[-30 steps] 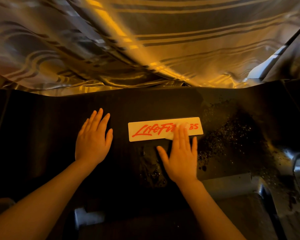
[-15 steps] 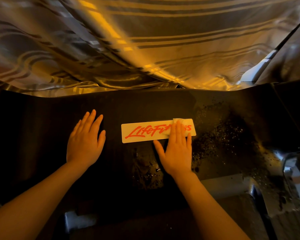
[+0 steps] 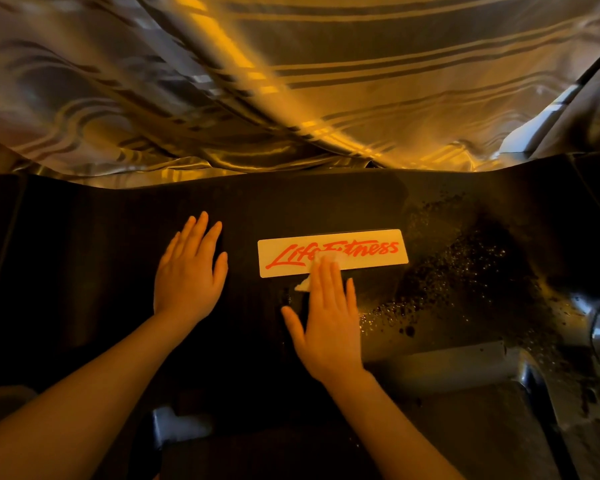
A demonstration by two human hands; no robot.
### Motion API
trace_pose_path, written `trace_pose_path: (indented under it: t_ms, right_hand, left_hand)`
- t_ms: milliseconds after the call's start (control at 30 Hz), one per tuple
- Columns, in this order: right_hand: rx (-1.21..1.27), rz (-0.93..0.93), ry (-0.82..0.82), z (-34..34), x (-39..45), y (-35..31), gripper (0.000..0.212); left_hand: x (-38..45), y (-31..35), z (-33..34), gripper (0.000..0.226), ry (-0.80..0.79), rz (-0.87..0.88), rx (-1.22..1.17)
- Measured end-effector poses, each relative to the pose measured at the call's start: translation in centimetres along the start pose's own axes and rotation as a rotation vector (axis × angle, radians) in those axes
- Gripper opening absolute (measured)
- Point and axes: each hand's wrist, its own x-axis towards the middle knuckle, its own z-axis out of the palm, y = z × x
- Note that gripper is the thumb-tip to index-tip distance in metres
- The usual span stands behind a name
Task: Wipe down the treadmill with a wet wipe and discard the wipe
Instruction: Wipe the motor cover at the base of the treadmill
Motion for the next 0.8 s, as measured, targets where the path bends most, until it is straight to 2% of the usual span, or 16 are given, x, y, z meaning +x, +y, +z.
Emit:
trace_pose_path:
  t_ms: [167, 333, 600, 800]
  right_hand:
    - [0.079, -0.056, 0.009, 0.5, 0.2, -0.4, 0.071]
    - [0.026, -0.116, -0.011, 0.6, -0.3, -0.8, 0.073]
    - [-0.058, -0.162, 0.028, 4.5, -8.3, -2.4, 0.071]
    - [-0.109, -0.190, 0.084, 3.2, -2.8, -3.1, 0.074]
  left_hand:
    - [-0.1, 0.0, -0.1, 0.053, 0.003, 0.003, -0.008]
    - [-0.1, 0.0, -0.2, 0.053, 0.008, 0.018, 0.000]
    - [-0.3, 0.0, -0.3, 0.053, 0.003, 0.016, 0.029]
    - [-0.3, 0.0, -0.3, 0.053, -0.006, 0.013, 0.032]
